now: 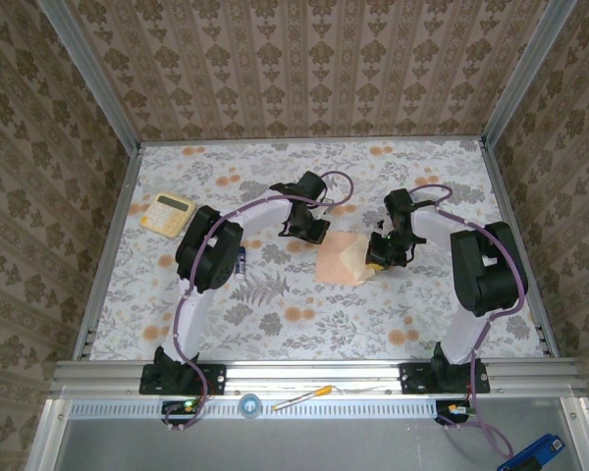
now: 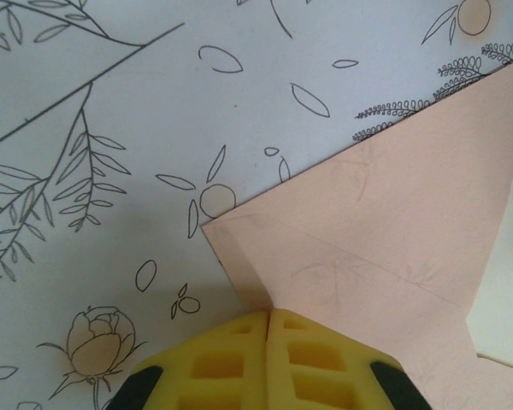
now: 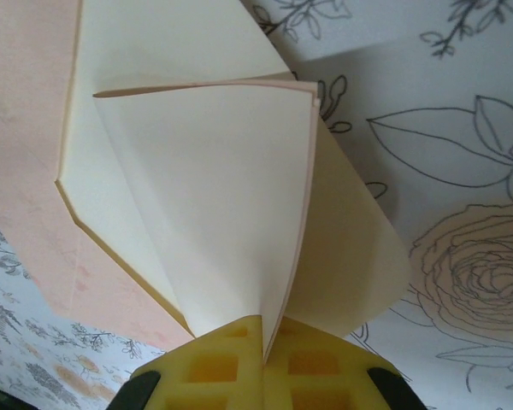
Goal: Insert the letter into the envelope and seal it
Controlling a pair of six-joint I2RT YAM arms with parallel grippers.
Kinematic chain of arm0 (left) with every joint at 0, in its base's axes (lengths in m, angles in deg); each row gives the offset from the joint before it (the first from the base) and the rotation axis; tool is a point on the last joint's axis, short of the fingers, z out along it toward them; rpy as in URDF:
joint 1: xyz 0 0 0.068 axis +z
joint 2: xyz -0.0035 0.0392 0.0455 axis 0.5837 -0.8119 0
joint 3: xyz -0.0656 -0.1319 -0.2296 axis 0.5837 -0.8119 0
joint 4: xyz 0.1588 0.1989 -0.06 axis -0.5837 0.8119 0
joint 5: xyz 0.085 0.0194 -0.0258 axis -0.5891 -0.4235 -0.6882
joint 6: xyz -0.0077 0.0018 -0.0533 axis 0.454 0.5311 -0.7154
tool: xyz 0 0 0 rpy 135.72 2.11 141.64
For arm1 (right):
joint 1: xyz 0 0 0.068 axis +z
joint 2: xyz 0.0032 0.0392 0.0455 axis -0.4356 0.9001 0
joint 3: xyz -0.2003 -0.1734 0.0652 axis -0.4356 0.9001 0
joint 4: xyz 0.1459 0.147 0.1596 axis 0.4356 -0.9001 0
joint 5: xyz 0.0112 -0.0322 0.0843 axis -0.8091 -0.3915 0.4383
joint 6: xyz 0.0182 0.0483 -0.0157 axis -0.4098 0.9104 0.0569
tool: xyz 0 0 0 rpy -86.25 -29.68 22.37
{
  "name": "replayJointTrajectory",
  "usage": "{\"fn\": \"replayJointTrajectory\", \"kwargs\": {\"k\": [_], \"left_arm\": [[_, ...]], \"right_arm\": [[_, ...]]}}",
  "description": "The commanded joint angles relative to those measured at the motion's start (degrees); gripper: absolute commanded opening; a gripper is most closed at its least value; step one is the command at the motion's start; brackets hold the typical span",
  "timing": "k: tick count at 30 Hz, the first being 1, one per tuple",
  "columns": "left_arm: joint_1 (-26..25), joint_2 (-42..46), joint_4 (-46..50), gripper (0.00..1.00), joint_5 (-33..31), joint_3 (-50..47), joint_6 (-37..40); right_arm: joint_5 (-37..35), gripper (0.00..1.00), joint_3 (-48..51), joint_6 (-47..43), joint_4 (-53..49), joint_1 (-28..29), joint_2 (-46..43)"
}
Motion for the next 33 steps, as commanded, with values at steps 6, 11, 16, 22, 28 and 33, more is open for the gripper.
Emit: {"fn": "replayJointTrajectory", "kwargs": {"k": [6,11,16,22,28,33], "left_arm": [[-0.8,-3.0,5.7,0.0,-3.3,-3.1,-0.5],[-0.8,-3.1,5.4,0.0,-3.3,-3.1,-0.7],[-0.8,-2.9,5.1,0.0,-3.0,-3.5,-0.9],[-1.0,-2.9,4.3,0.0,-2.6,-4.2,-1.2],[-1.0,-3.0,3.7,0.0,-2.2,-4.7,-1.3],[-1.0,-3.0,3.2,0.0,-2.1,-5.1,-1.3]], "right_arm": [[-3.1,0.0,-2.2,4.2,-4.1,-0.3,0.5],[-3.1,0.0,-4.7,5.3,-5.3,0.2,2.1],[-3.1,0.0,-6.0,6.3,-5.8,0.5,4.7],[-1.0,0.0,-5.8,7.8,-4.1,0.7,5.8],[2.0,0.0,-5.8,9.6,-1.8,1.4,5.9],[3.4,0.0,-6.3,10.7,-0.9,1.6,5.3]]}}
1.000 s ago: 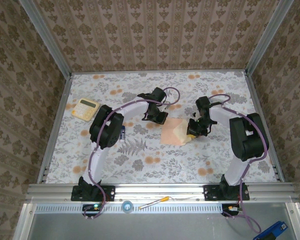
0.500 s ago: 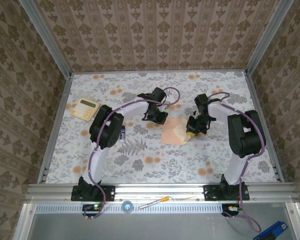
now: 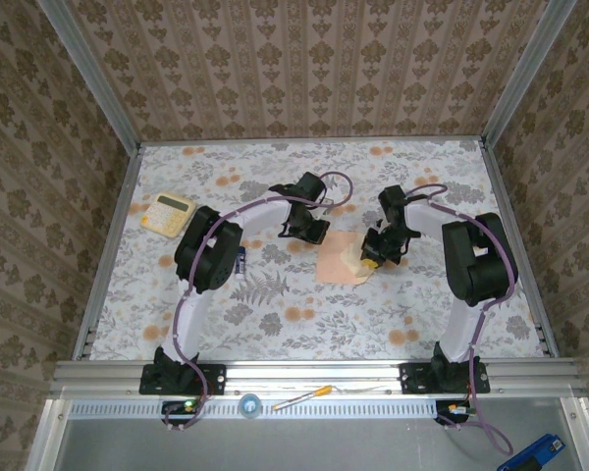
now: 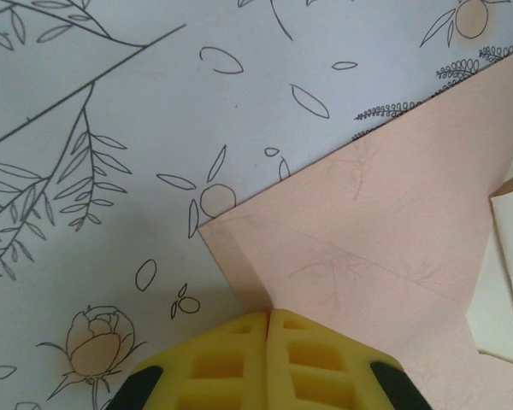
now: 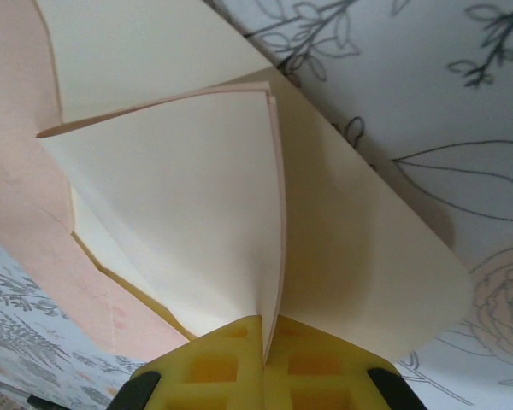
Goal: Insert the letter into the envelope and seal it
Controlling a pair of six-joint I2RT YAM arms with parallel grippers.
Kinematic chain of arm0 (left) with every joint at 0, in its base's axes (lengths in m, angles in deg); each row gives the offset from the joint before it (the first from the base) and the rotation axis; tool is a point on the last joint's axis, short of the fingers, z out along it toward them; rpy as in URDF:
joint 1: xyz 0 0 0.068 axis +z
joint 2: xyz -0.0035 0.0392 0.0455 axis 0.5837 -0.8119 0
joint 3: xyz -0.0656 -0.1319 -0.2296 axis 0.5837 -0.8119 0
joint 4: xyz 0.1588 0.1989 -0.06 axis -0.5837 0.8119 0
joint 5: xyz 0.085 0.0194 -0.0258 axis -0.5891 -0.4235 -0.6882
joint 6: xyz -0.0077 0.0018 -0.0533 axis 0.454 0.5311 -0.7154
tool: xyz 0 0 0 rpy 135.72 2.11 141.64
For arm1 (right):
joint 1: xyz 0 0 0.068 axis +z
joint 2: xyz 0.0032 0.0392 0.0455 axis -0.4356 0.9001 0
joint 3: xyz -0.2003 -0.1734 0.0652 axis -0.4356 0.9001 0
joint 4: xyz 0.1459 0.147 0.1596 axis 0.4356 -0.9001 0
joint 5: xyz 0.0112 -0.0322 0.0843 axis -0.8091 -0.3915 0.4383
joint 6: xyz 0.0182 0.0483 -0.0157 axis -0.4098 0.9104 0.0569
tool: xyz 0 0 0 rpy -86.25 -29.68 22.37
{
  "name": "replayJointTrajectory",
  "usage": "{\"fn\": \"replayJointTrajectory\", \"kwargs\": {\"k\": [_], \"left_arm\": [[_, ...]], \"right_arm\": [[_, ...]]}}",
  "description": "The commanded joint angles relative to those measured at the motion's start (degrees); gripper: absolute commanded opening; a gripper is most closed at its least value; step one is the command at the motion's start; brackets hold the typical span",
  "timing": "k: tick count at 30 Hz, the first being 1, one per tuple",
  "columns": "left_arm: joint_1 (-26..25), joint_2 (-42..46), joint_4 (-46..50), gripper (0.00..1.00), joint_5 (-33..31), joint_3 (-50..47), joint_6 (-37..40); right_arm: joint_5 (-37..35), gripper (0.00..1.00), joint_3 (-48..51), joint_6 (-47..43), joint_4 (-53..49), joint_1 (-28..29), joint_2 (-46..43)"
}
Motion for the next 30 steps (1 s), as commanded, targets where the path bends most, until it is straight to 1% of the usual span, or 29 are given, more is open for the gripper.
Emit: {"fn": "replayJointTrajectory", "kwargs": {"k": [1,6,15,30], "left_arm": [[-1.0,-3.7,4.9,0.0,-2.1,-3.7,-1.0],[-1.1,-3.6,4.7,0.0,-2.2,-3.9,-1.1],[-1.2,-3.3,4.1,0.0,-2.6,-4.9,-2.2],[-1.1,-3.0,3.6,0.0,-2.5,-5.3,-2.7]], "right_arm": [[1.7,0.0,-1.5,1.9,0.9,0.5,0.4],[2.6,0.0,-1.2,2.6,1.6,0.6,1.1],[-0.1,0.0,1.2,4.7,1.0,-1.1,-0.8],[-2.7,0.0,0.4,6.3,-1.1,-2.6,-1.4]]}}
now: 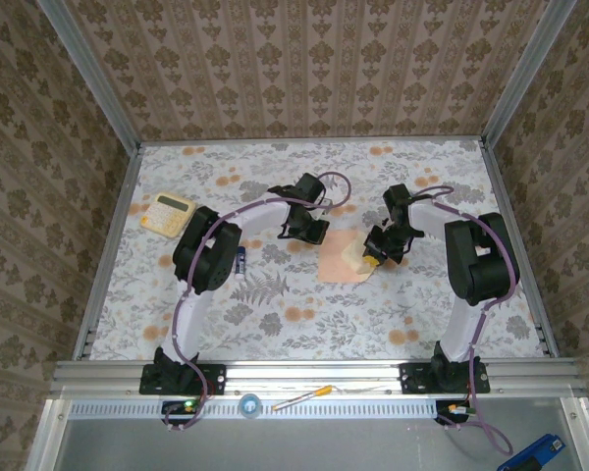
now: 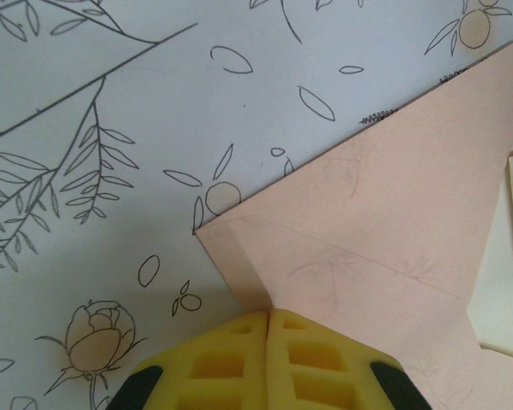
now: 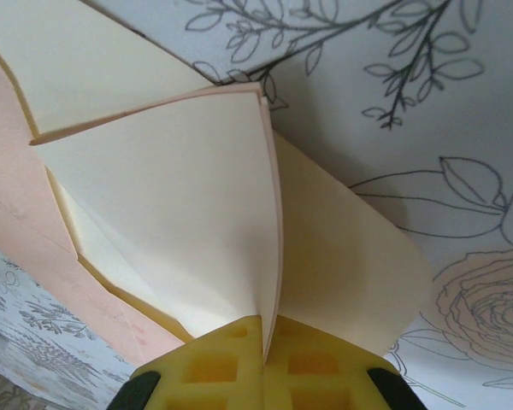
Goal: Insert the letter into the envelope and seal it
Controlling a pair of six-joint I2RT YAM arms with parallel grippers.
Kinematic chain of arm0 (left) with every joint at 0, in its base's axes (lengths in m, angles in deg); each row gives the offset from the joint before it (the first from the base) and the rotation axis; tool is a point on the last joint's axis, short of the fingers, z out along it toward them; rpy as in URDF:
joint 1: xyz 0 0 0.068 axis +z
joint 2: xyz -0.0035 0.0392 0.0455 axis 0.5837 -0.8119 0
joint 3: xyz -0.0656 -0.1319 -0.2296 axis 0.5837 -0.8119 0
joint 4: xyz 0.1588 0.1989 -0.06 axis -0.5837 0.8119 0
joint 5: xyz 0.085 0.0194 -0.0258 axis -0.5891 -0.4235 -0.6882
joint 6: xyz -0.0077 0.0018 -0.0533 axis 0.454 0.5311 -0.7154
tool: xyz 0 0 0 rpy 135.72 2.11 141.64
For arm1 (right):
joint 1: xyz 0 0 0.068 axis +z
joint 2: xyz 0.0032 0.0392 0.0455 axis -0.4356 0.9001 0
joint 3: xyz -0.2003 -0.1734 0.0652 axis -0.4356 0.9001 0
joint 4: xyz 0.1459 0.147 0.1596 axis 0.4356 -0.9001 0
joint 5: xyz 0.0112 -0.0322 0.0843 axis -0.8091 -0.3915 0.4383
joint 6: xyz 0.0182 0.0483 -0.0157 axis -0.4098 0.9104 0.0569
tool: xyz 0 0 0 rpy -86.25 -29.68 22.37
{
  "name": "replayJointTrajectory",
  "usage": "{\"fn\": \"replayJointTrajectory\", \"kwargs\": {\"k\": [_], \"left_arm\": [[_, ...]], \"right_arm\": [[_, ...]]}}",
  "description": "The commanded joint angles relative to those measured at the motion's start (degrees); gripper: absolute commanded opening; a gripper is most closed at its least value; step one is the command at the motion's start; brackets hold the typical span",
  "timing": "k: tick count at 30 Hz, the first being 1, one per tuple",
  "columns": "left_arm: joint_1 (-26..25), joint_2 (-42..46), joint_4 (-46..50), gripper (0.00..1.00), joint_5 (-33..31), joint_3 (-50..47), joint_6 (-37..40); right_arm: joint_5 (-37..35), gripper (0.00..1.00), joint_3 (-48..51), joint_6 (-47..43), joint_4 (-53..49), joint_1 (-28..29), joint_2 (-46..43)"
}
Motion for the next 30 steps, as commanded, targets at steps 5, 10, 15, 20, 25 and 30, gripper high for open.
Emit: {"fn": "replayJointTrajectory", "kwargs": {"k": [5,10,15,20,25,30], "left_arm": [[-1.2,-3.9,5.5,0.0,-2.5,-3.6,-0.6],[-1.2,-3.9,5.4,0.0,-2.4,-3.7,-0.6],[-1.1,-3.8,5.3,0.0,-2.2,-3.7,-0.6],[-1.2,-3.7,5.3,0.0,-2.2,-3.7,-0.5],[-1.2,-3.8,5.2,0.0,-2.1,-3.7,-0.6],[-1.2,-3.9,5.0,0.0,-1.9,-3.7,-0.7]], "right_arm": [[-4.3,0.0,-0.8,2.1,-4.2,-0.6,-1.1],[-4.5,0.0,-0.9,2.7,-4.4,-0.7,-1.4],[-3.1,0.0,-1.5,2.4,-4.1,-0.6,-0.7],[-1.5,0.0,-3.1,1.8,-4.8,-0.2,0.9],[-0.7,0.0,-5.3,1.2,-5.8,0.5,2.9],[0.0,0.0,-5.4,1.1,-5.4,1.1,4.2]]}}
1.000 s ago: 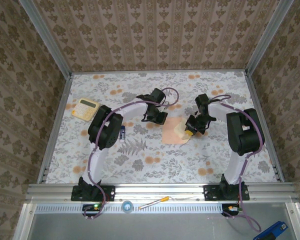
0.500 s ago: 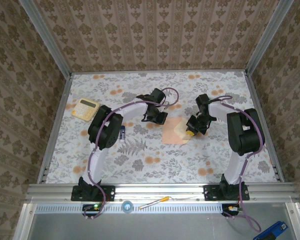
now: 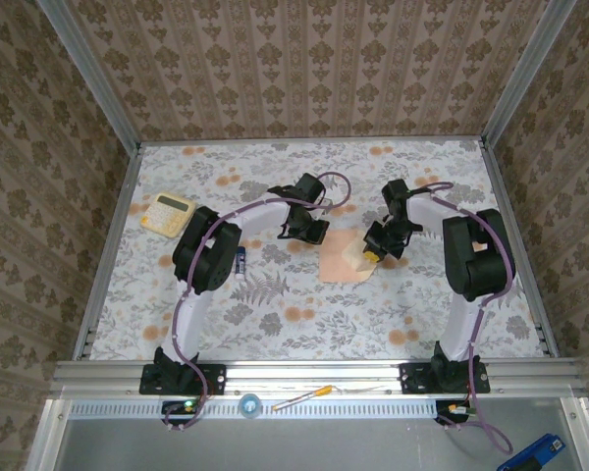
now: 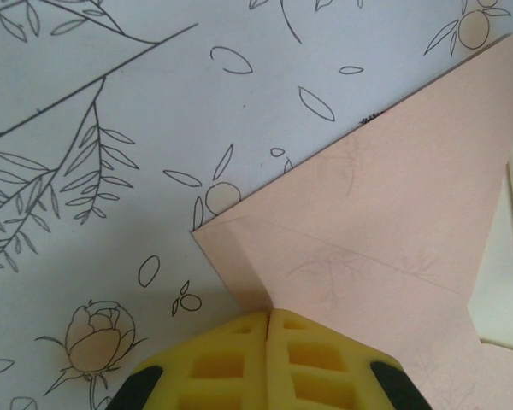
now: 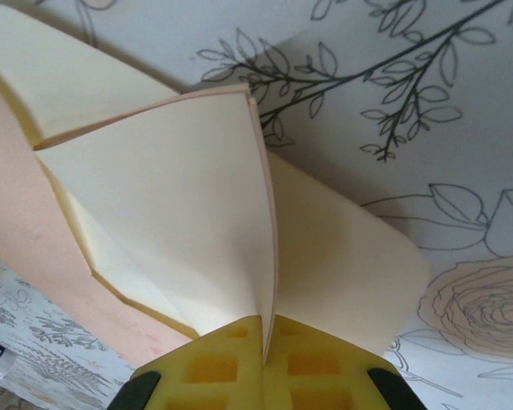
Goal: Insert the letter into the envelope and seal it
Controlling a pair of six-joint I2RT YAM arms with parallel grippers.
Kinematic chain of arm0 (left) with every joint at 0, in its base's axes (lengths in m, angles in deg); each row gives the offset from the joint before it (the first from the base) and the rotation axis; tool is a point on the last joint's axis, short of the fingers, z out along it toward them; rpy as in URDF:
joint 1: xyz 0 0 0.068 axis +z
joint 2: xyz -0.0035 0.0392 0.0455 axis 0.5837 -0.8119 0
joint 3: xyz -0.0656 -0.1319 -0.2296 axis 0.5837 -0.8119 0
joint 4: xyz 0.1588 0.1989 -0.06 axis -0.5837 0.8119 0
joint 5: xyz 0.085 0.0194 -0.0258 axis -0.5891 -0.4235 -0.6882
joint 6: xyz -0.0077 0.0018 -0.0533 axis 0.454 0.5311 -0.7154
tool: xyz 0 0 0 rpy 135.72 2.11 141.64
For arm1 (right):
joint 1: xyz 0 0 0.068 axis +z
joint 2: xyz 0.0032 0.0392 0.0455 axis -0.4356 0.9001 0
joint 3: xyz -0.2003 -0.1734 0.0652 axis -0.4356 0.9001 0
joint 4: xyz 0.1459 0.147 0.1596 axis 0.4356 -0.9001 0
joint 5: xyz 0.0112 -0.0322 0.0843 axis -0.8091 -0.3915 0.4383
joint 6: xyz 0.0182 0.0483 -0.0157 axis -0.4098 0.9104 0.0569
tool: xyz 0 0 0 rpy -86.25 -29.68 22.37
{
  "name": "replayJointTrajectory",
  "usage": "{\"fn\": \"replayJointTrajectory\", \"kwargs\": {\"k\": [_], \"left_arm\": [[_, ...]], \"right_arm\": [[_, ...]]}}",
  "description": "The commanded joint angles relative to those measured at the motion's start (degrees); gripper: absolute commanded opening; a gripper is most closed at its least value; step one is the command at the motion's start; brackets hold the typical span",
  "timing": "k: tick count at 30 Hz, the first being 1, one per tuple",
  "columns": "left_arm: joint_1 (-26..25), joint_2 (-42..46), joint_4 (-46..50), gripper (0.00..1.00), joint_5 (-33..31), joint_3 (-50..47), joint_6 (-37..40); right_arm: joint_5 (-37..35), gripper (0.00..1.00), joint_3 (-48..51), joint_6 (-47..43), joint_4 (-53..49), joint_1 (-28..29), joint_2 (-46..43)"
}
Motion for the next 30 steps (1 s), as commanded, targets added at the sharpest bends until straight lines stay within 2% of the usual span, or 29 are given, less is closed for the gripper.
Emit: {"fn": "replayJointTrajectory", "kwargs": {"k": [1,16,30], "left_arm": [[-1.2,-4.1,5.4,0.0,-2.0,-3.2,-0.6],[-1.3,-4.1,5.2,0.0,-1.8,-3.3,-0.8],[-1.3,-4.0,5.9,0.0,-2.2,-3.4,-0.8]], "right_arm": [[1.3,0.0,-0.9,-0.1,-1.5,0.9,1.8],[4.0,0.0,-0.9,-2.1,-0.9,2.1,1.8],[6.7,0.0,3.0,-2.2,9.7,3.6,0.6]]}}
